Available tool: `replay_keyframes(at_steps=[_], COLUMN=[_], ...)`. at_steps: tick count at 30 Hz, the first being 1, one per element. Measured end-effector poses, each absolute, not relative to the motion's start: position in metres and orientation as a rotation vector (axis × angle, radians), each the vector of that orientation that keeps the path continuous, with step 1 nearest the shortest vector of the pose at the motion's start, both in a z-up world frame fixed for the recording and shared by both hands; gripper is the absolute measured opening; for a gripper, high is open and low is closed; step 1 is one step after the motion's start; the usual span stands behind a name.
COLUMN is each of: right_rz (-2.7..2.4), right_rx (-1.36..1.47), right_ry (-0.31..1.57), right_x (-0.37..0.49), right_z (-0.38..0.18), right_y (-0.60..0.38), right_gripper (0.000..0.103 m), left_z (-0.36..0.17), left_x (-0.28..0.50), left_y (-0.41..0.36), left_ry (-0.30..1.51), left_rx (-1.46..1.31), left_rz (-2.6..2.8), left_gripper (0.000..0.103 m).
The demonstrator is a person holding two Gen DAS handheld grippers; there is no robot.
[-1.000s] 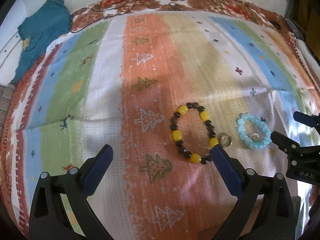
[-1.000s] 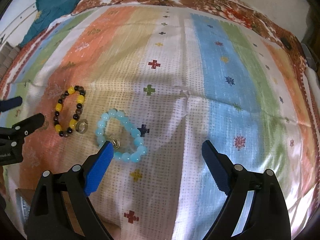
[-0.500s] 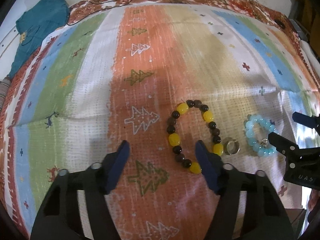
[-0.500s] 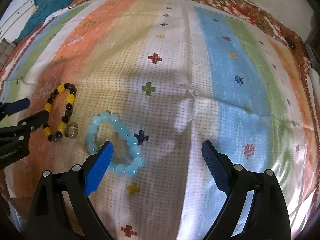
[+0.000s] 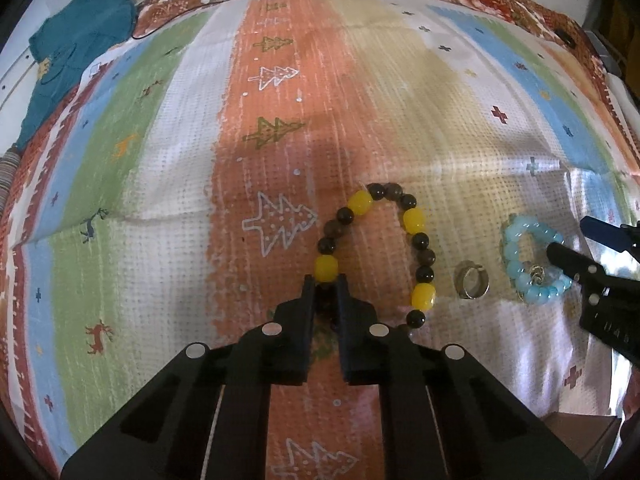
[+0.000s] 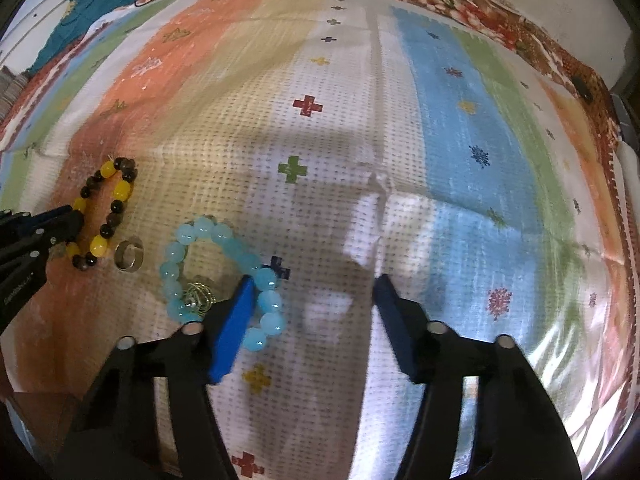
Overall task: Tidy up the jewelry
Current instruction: 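Close the left tool on the yellow-and-black bracelet while the right tool grips the light-blue bracelet, then lift both bracelets and carry them over the silver tin with both tools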
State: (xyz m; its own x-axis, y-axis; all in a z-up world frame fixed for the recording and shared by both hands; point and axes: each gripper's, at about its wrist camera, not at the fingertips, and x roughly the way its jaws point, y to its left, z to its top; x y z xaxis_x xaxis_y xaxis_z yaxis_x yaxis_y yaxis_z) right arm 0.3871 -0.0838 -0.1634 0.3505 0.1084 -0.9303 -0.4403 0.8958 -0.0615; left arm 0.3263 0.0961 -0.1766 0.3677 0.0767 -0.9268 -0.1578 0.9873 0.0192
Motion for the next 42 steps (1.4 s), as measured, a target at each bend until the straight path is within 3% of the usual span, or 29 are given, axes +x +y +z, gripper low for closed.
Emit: replay_keyframes(at_steps=[4,6,42], right_rz=[0.381,0.388,0.465], right_rx=[-0.371,-0.367,-0.294], right_ry=[1.141,1.138,0.993], right_x=[0.385,0.386,0.341], right_z=[-0.161,-0.161,-0.087], right_y=[-0.08,-0.082,-0.09], right_gripper=[0.016,0.012,0.012], left_z=[-0.177,-0.175,-0.093], left_x=[0.327,0.327,0.285], left_y=[0.096,0.095,0.073], left_ry=[1.192,1.196,1.092], left_rx=[-0.068,-0.064,-0.047], left_rz=[0.151,0.153,0.137], left_gripper=[0.009,0.009,0.009])
